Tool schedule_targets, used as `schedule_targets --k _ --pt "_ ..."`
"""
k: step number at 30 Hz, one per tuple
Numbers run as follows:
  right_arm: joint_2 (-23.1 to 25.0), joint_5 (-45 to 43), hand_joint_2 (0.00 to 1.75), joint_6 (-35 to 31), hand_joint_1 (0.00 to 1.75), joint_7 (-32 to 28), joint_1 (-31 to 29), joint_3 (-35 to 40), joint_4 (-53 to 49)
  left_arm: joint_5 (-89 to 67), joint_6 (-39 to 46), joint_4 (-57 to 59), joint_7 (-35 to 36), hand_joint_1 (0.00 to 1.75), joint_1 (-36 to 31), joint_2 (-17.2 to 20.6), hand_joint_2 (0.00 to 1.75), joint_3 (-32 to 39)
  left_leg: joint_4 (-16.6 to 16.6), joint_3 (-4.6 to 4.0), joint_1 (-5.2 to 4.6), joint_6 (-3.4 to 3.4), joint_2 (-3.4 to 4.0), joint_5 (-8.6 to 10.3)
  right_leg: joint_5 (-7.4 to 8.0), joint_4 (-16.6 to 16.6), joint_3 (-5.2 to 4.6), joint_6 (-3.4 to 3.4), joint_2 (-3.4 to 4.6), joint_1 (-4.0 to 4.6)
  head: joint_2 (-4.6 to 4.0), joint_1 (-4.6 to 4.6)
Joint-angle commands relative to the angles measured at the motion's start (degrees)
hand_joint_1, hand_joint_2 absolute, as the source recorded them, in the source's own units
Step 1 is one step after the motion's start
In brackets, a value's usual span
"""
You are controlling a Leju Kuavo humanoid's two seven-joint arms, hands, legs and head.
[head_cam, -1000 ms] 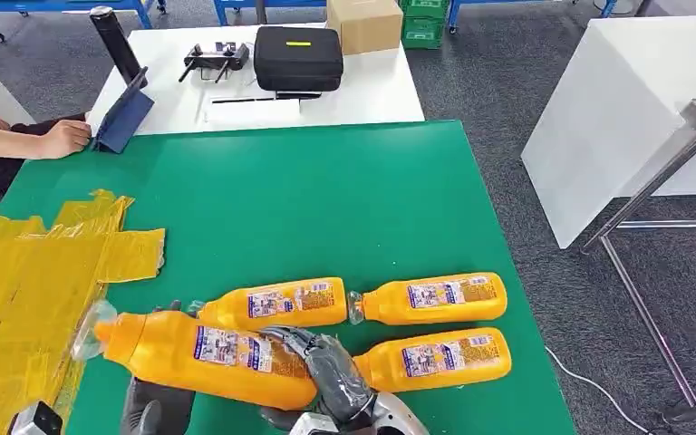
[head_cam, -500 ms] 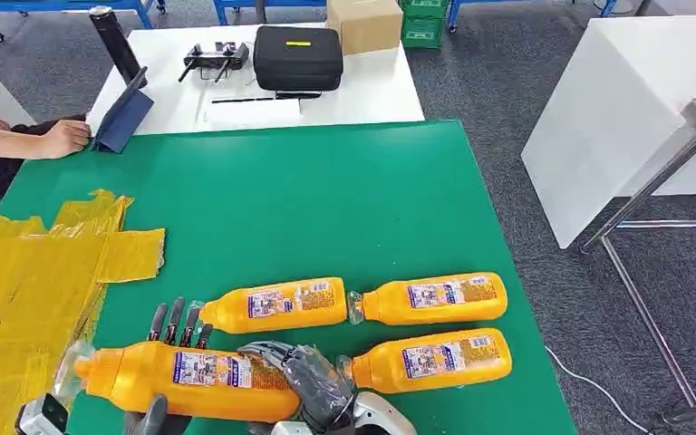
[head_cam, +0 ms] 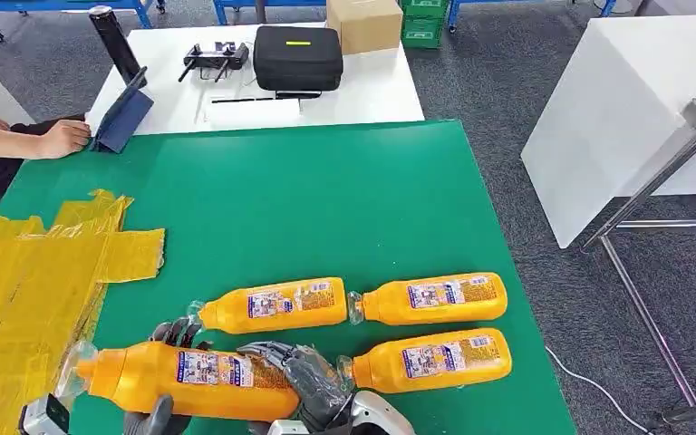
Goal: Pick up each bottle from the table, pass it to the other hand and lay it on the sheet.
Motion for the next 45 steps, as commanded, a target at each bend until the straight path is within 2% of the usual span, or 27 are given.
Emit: schedule_targets --k 1,5,6,7,10,11,13,17,18,19,20,21,22,25,29,30,33,39,45 --pt "-0.41 0.31 1.75 -2.52 1.75 1.53 2.88 -1.33 -2.49 -1.04 0.2 -1.69 -0.42 1.75 0.01 -0.12 1.75 0.66 0.05 0.0 0.07 -0.1 -0.03 -0.03 -0.04 -0.02 0.07 -0.05 -0.1 0.07 0.0 0.0" --pt "-0.54 -0.31 1.75 -4.95 1.75 2.18 4.13 -3.49 -5.28 -2.34 1.2 -4.93 -1.09 1.75 1.17 -0.94 1.75 3.46 0.08 0.08 0.12 -0.14 0.06 -0.09 -0.06 -0.03 0.15 -0.08 -0.03 0.12 0.0 0.0" --pt "-0.75 -0.29 1.75 -5.22 1.34 2.26 4.24 -3.79 -6.19 -2.65 1.45 -6.06 -1.07 1.75 1.52 -0.93 1.75 4.22 0.07 0.05 0.09 -0.13 0.05 -0.08 -0.05 -0.02 0.11 -0.07 -0.04 0.1 0.0 0.0" --pt "-0.45 2.45 1.75 -9.52 0.0 3.41 4.73 -5.19 -7.8 -5.32 4.25 -8.35 -1.64 1.75 1.97 -1.86 1.75 6.66 0.08 0.02 0.09 -0.12 0.03 -0.07 -0.06 -0.01 0.09 -0.06 -0.06 0.09 0.0 0.0" --pt "-2.05 3.31 1.75 -11.64 0.0 8.62 4.38 -8.98 -13.1 -13.8 11.38 -16.52 -2.23 1.75 1.17 -5.19 1.75 15.92 0.25 0.0 0.18 -0.18 0.15 -0.19 -0.11 0.08 0.1 -0.1 0.02 0.19 0.0 0.0" --pt "-2.31 3.1 1.75 -11.53 0.0 8.89 4.37 -9.49 -13.67 -13.74 11.03 -17.48 -1.65 1.75 0.97 -5.28 1.75 16.76 0.19 -0.12 0.13 -0.1 0.07 -0.08 -0.03 0.07 -0.03 -0.05 0.0 0.14 0.0 0.02" --pt "-2.53 3.75 1.75 -11.87 0.0 10.17 4.24 -11.05 -14.72 -19.77 15.89 -19.85 -2.41 1.75 -0.71 -6.84 1.75 20.28 0.19 -0.13 0.11 -0.11 0.07 -0.06 -0.02 0.09 -0.05 -0.06 -0.01 0.11 0.0 -0.02" --pt "-2.42 3.82 1.75 -11.81 0.0 10.28 4.42 -10.99 -14.8 -19.75 15.85 -19.9 -2.19 1.75 -0.89 -6.86 1.75 20.36 0.1 -0.04 0.08 -0.1 0.04 -0.02 0.0 0.02 0.01 -0.04 -0.04 0.07 0.0 -0.02" --pt "-2.39 4.97 1.75 -12.82 0.0 11.2 4.11 -11.17 -14.78 -29.34 25.85 -19.96 -5.38 1.75 -2.0 -7.75 1.75 21.36 0.05 -0.02 0.06 -0.08 0.01 0.01 0.0 0.0 0.03 -0.03 -0.06 0.05 0.0 0.0" --pt "-2.94 4.96 1.75 -12.7 0.0 12.35 3.38 -11.34 -15.27 -33.38 32.46 -19.97 -4.77 1.75 -3.75 -6.22 1.75 21.18 0.1 -0.01 0.11 -0.11 0.02 -0.02 -0.01 -0.01 0.09 -0.04 -0.07 0.1 0.0 0.0" --pt "-3.06 4.85 1.75 -12.48 0.0 12.6 3.22 -11.51 -15.49 -33.03 32.72 -19.86 -4.11 1.75 -4.43 -5.61 1.75 21.13 0.09 -0.04 0.1 -0.11 0.02 0.0 0.0 0.0 0.04 -0.04 -0.06 0.09 0.0 -0.02" --pt "-3.08 5.57 1.75 -12.01 0.0 13.78 2.91 -11.68 -15.52 -39.24 39.02 -19.41 -3.94 1.75 -5.85 -5.89 1.75 22.31 0.09 -0.06 0.08 -0.11 -0.05 0.02 0.0 0.03 0.02 -0.04 -0.13 0.07 0.0 -0.02" --pt "-3.57 5.61 0.0 -10.96 0.0 15.13 1.53 -11.69 -15.18 -46.97 46.15 -17.63 -3.42 1.75 -8.44 -4.56 1.75 22.54 0.04 -0.04 0.05 -0.08 -0.06 0.04 0.0 0.01 0.01 -0.03 -0.12 0.04 0.0 0.0" --pt "-4.27 5.08 0.0 -8.12 0.0 17.31 -2.94 -12.08 -11.36 -65.15 56.19 -10.54 2.67 1.75 -13.56 -0.34 1.75 22.39 0.0 -0.03 0.06 -0.12 -0.09 0.13 0.07 -0.02 0.04 -0.06 -0.15 0.05 0.0 0.0" --pt "-3.81 6.23 0.0 -3.1 0.0 19.62 -9.59 -9.88 -2.32 -86.3 58.06 4.13 11.84 1.75 -20.03 4.1 1.75 18.61 -0.14 0.14 -0.02 -0.12 -0.07 0.24 0.09 -0.07 0.16 -0.04 -0.11 -0.03 0.0 -0.02" --pt "-3.21 5.74 1.75 -2.12 0.0 19.42 -11.32 -9.43 0.22 -91.66 58.73 10.19 14.85 1.75 -21.96 5.91 1.75 16.99 -0.15 0.14 0.04 -0.18 -0.07 0.3 0.16 -0.11 0.2 -0.08 -0.15 0.03 0.0 0.0" --pt "-2.3 5.02 1.75 -1.63 0.0 19.14 -13.62 -8.59 3.15 -97.47 61.98 22.02 18.91 1.75 -24.57 8.54 1.75 15.49 -0.21 0.19 0.02 -0.22 -0.09 0.44 0.29 -0.13 0.21 -0.23 -0.17 0.0 0.0 0.0" --pt "-2.47 4.27 1.75 -0.11 0.0 19.95 -16.56 -5.94 5.3 -102.46 62.04 35.51 21.76 1.75 -26.39 11.21 1.75 15.44 -0.12 0.19 0.07 -0.25 0.16 0.37 0.27 -0.03 0.17 -0.18 0.07 0.04 0.0 -0.02" --pt "-2.53 4.23 1.75 0.19 0.0 20.07 -16.99 -5.54 6.05 -103.65 61.68 37.39 22.78 1.75 -27.35 11.57 1.75 15.33 -0.04 -0.05 0.05 -0.19 0.06 0.37 0.24 0.05 -0.06 -0.14 -0.02 0.01 0.0 0.0"
